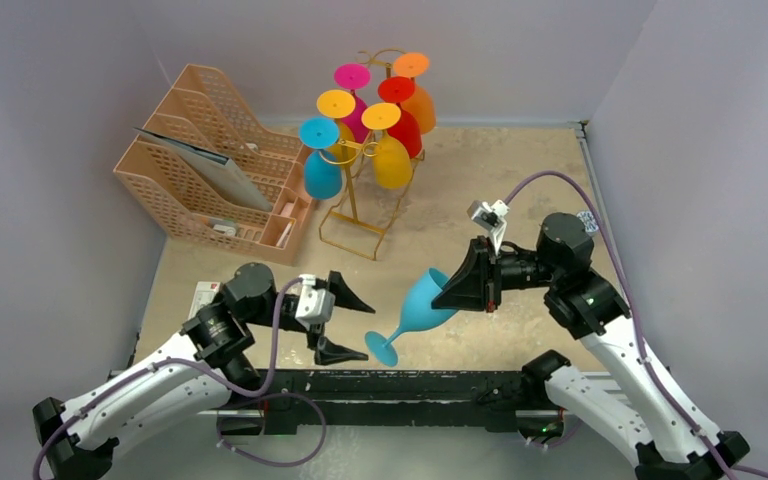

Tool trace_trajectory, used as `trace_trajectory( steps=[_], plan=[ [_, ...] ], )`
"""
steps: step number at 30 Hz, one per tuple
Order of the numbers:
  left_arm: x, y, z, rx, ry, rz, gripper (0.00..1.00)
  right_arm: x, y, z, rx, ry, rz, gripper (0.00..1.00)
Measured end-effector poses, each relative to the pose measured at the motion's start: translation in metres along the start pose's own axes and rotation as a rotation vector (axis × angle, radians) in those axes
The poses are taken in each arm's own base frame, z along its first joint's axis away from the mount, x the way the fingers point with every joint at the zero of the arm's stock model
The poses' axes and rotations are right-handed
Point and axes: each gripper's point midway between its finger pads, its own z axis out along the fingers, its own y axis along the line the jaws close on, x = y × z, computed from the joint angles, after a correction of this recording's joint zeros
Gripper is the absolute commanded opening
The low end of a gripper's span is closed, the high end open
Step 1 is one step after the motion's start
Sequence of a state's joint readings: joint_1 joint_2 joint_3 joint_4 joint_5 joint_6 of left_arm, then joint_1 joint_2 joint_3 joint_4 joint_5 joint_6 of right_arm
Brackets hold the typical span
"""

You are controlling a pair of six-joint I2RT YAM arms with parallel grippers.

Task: Take the wine glass off the wine glass rack
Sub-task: Place the wine glass at the center of the board.

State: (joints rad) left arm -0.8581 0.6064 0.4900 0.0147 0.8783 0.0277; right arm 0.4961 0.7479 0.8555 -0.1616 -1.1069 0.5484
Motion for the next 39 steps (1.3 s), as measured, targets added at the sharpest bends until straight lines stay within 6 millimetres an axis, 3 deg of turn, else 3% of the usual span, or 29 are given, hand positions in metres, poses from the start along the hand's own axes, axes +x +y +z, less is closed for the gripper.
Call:
trace_trajectory(
  steps=[6,11,14,19,22,24,27,30,36,39],
  plan=[
    [-0.013,0.033,-0.015,-0.242,0.119,-0.120,0.83,0.003,-0.014,-0.004,0.104,-0.030,-0.044,0.00],
    [0.004,0.067,-0.046,-0.575,0.234,-0.293,0.85,0.003,-0.039,-0.008,0.235,-0.050,-0.039,0.00],
    [0.018,0.083,-0.075,-0.795,0.303,-0.375,0.86,0.004,-0.070,-0.012,0.379,-0.059,-0.001,0.00],
    [0.021,0.087,-0.112,-0.997,0.307,-0.398,0.88,0.012,-0.137,-0.033,0.728,-0.016,0.153,0.00],
    [0.012,0.089,-0.131,-1.088,0.254,-0.379,0.89,0.020,-0.179,-0.063,1.025,0.010,0.250,0.00],
    [0.008,0.089,-0.146,-1.160,0.222,-0.373,0.89,0.025,-0.195,-0.086,1.192,0.020,0.281,0.00],
    [0.011,0.091,-0.161,-1.249,0.216,-0.387,0.90,0.031,-0.206,-0.116,1.373,0.018,0.285,0.00],
    [0.015,0.092,-0.171,-1.310,0.224,-0.401,0.91,0.027,-0.207,-0.132,1.459,-0.022,0.269,0.00],
    [0.017,0.095,-0.183,-1.386,0.230,-0.400,0.92,-0.002,-0.213,-0.141,1.517,-0.158,0.200,0.00],
    [0.017,0.096,-0.188,-1.414,0.206,-0.386,0.92,-0.011,-0.228,-0.140,1.556,-0.155,0.189,0.00]
  ],
)
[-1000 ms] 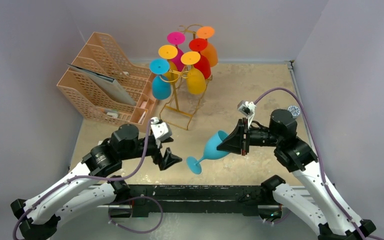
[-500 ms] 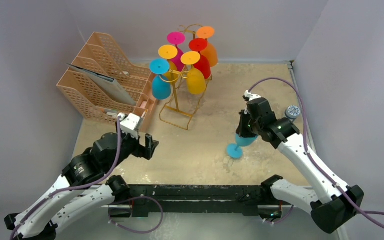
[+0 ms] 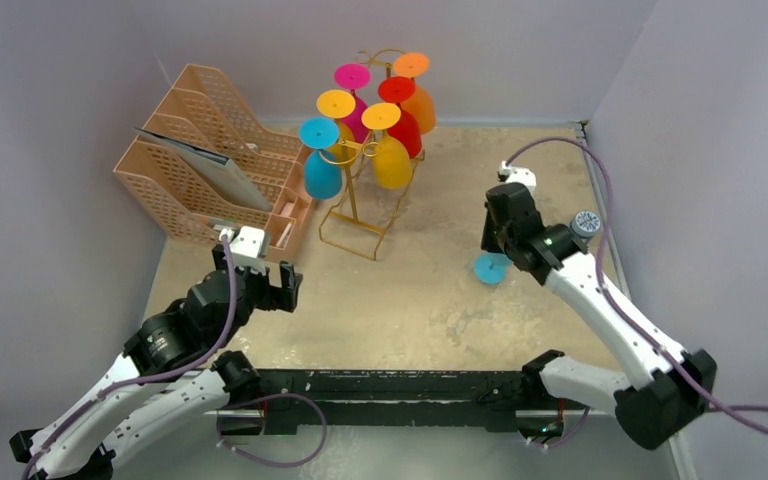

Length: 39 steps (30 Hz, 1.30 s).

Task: Take the wine glass off the wine glass rack
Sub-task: Place the wine glass at the center of the board.

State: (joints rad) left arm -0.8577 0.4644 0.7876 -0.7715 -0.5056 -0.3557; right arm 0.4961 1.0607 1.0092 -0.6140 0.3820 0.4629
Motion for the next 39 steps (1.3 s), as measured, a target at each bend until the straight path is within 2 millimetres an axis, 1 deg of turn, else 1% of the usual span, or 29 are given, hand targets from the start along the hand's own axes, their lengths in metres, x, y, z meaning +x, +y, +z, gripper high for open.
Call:
trace_trajectory(
  steps=[5,8,14,16,20,24,25,26,29,32,34,37,38,39],
  plan=[
    [0.001,0.008,0.000,-0.036,-0.019,-0.004,0.92,-0.014,0.012,0.037,0.067,0.040,-0.034,0.00],
    [0.000,0.010,0.001,-0.050,-0.024,-0.004,0.93,-0.021,0.014,0.051,0.096,0.049,-0.033,0.00],
    [0.002,0.013,0.006,-0.085,-0.005,0.011,0.93,-0.036,0.006,0.072,0.135,0.017,0.038,0.00],
    [0.004,0.014,0.008,-0.100,0.004,0.016,0.93,-0.043,0.002,0.082,0.155,0.027,0.077,0.00],
    [0.004,0.017,0.009,-0.123,0.004,0.008,0.93,-0.058,0.004,0.105,0.170,0.042,0.122,0.00],
    [0.002,0.020,0.008,-0.142,-0.006,0.000,0.95,-0.069,0.012,0.121,0.155,0.052,0.126,0.00],
    [0.002,0.022,0.008,-0.150,-0.010,-0.004,0.97,-0.073,0.015,0.123,0.151,0.050,0.124,0.00],
    [0.001,0.024,0.007,-0.164,-0.014,-0.010,0.99,-0.078,0.018,0.125,0.144,0.046,0.123,0.00],
    [0.002,0.034,0.004,-0.216,-0.024,-0.040,1.00,-0.096,0.030,0.133,0.116,0.028,0.132,0.00],
    [0.000,0.042,0.000,-0.254,-0.044,-0.067,1.00,-0.111,0.041,0.146,0.098,0.014,0.133,0.00],
    [-0.001,0.044,-0.001,-0.260,-0.055,-0.073,1.00,-0.114,0.047,0.158,0.092,0.022,0.131,0.00],
    [-0.003,0.044,-0.001,-0.260,-0.061,-0.070,1.00,-0.110,0.050,0.173,0.104,0.054,0.121,0.00],
    [-0.004,0.043,-0.001,-0.260,-0.062,-0.069,1.00,-0.111,0.051,0.175,0.107,0.056,0.118,0.00],
    [-0.004,0.043,0.001,-0.263,-0.063,-0.067,1.00,-0.112,0.051,0.175,0.111,0.055,0.110,0.03]
  ],
)
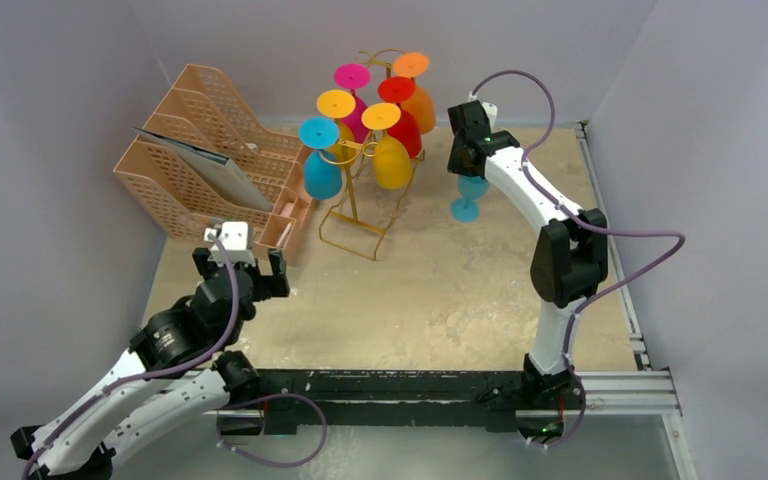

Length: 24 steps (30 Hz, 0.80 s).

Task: Take the wine glass off the wine glass rack
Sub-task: Place the wine glass at the center of the board.

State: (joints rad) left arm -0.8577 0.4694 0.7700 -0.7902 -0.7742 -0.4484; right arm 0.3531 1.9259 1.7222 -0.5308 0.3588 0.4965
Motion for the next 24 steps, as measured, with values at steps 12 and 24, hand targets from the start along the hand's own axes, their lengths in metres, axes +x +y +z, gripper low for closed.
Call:
trace_trajectory(
  steps=[12,24],
  plan=[
    [-0.014,-0.028,0.031,-0.048,0.035,0.153,1.00,-0.008,0.011,-0.007,-0.052,0.031,-0.076,0.00],
    [-0.042,-0.050,0.045,-0.029,0.009,0.227,1.00,-0.007,0.015,-0.017,-0.114,0.065,-0.190,0.00]
  ],
)
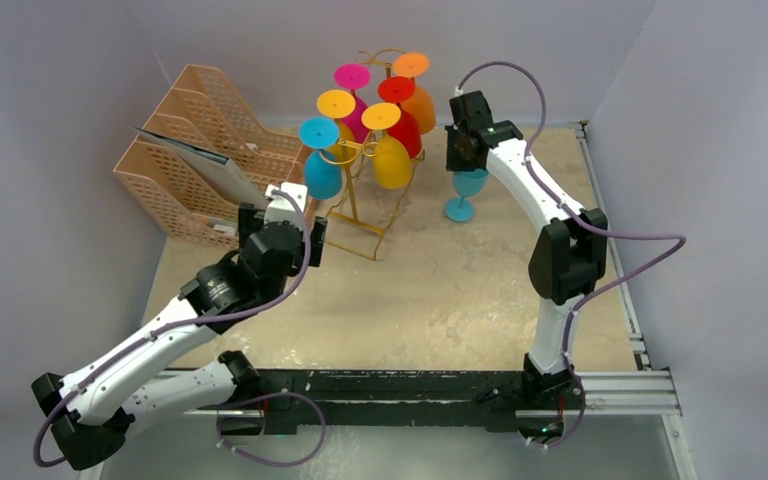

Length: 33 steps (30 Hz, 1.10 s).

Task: Take the wine glass off the wine glass rack
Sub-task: Place the wine glass at the center of the board.

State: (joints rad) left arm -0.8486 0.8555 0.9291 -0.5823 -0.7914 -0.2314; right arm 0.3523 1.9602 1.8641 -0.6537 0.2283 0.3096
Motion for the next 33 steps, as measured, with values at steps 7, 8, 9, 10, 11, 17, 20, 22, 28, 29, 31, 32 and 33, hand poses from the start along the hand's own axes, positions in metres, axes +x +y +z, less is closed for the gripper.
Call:
trace_trajectory(
  steps=[7,8,9,10,11,17,20,22,28,29,31,32,33],
  plan=[
    [-0.003,-0.005,0.018,0.083,0.046,-0.029,1.00,0.021,0.012,0.006,-0.083,0.058,-0.026,0.00],
    [-0.003,-0.005,0.022,0.095,0.058,-0.038,1.00,0.021,0.013,0.006,-0.087,0.059,-0.029,0.00],
    [-0.004,-0.004,0.024,0.100,0.065,-0.042,1.00,0.022,0.013,0.005,-0.092,0.062,-0.029,0.02],
    [-0.005,-0.004,0.025,0.103,0.068,-0.046,1.00,0.022,0.014,0.004,-0.099,0.066,-0.033,0.04],
    [-0.006,-0.005,0.026,0.114,0.070,-0.050,1.00,0.022,0.015,0.003,-0.106,0.070,-0.036,0.07],
    [-0.010,-0.016,0.024,0.186,0.073,-0.056,1.00,0.024,0.028,-0.010,-0.186,0.112,-0.052,0.19],
    [-0.010,-0.016,0.027,0.194,0.084,-0.036,1.00,0.025,0.033,-0.017,-0.221,0.130,-0.066,0.15],
    [-0.011,-0.016,0.029,0.197,0.091,-0.024,1.00,0.025,0.034,-0.021,-0.234,0.139,-0.078,0.09],
    [-0.019,-0.013,0.031,0.205,0.083,-0.017,1.00,0.030,0.031,-0.027,-0.241,0.167,-0.119,0.03],
    [-0.020,-0.013,0.030,0.208,0.080,-0.017,1.00,0.032,0.030,-0.027,-0.237,0.174,-0.125,0.02],
    [-0.020,-0.014,0.030,0.215,0.080,-0.018,1.00,0.034,0.027,-0.027,-0.229,0.182,-0.146,0.02],
    [-0.020,-0.014,0.030,0.215,0.080,-0.018,1.00,0.035,0.026,-0.027,-0.228,0.183,-0.155,0.02],
    [-0.021,-0.013,0.030,0.216,0.079,-0.014,1.00,0.035,0.025,-0.027,-0.225,0.182,-0.164,0.02]
  ],
)
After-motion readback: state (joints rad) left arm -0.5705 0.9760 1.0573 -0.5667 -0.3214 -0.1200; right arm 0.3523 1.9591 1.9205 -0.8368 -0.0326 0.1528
